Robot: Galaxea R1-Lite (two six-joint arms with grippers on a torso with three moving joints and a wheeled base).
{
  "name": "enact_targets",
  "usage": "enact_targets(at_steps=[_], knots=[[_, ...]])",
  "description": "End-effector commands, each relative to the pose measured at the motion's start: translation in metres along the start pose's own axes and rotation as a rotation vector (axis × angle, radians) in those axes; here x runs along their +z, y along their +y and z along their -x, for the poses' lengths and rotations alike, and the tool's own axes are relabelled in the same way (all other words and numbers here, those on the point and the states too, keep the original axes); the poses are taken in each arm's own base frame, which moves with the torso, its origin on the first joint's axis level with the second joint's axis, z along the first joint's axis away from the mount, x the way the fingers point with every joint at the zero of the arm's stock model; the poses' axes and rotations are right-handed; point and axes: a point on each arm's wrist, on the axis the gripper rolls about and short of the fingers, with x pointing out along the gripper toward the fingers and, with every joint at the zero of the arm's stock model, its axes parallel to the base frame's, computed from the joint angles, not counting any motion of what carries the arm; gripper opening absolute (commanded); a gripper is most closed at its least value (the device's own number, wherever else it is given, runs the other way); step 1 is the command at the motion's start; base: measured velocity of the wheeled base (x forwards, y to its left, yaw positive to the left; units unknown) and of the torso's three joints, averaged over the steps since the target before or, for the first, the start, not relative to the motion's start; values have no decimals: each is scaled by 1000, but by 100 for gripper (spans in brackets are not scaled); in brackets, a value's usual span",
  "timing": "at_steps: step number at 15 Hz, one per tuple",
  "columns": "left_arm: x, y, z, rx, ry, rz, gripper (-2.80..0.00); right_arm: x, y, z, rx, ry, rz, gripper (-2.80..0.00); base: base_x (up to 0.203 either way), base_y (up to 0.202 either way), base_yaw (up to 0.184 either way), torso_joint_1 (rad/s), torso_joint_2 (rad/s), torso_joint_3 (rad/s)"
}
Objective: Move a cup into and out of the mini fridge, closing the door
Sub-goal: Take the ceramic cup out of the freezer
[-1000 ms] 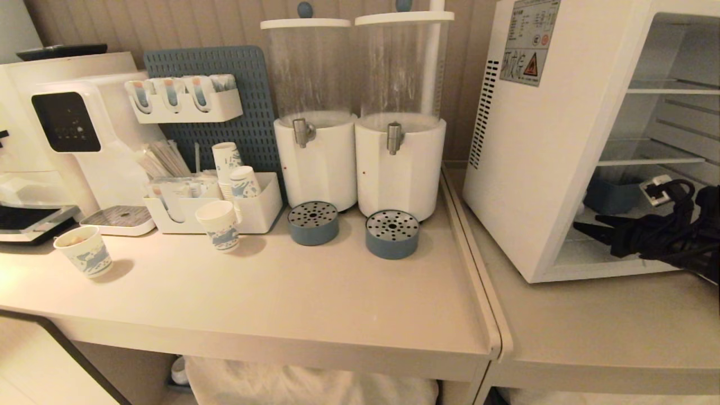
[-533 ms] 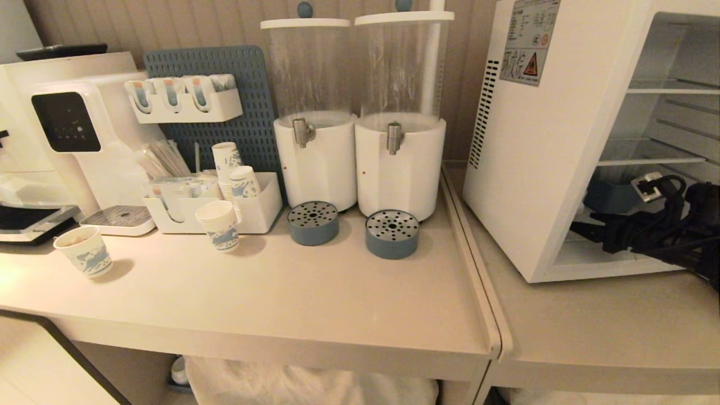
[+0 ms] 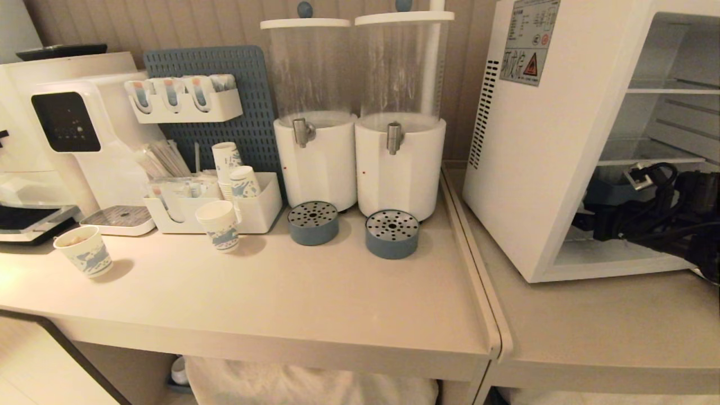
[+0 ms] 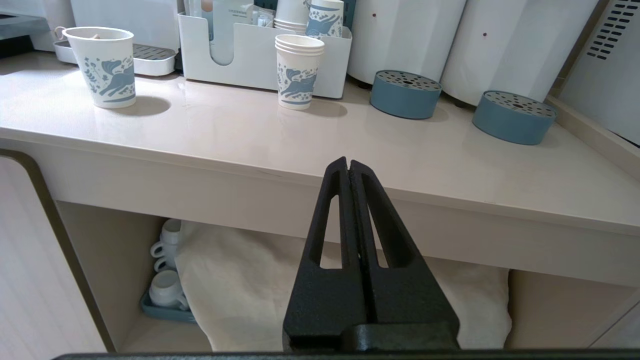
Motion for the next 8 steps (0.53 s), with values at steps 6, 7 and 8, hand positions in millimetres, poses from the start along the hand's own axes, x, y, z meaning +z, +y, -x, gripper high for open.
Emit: enact_targets(at_steps=[6, 7, 8], knots=[[-11, 2, -1, 5, 33, 1, -280, -1, -5, -23, -20, 0, 13, 0, 0, 0, 0, 0, 0, 0], [-11, 2, -1, 5, 33, 1, -280, -1, -8, -27, -21, -3, 16, 0, 0, 0, 0, 0, 0, 0], [-11, 2, -1, 5, 33, 3, -280, -1, -9, -28, -22, -3, 16, 0, 0, 0, 0, 0, 0, 0]])
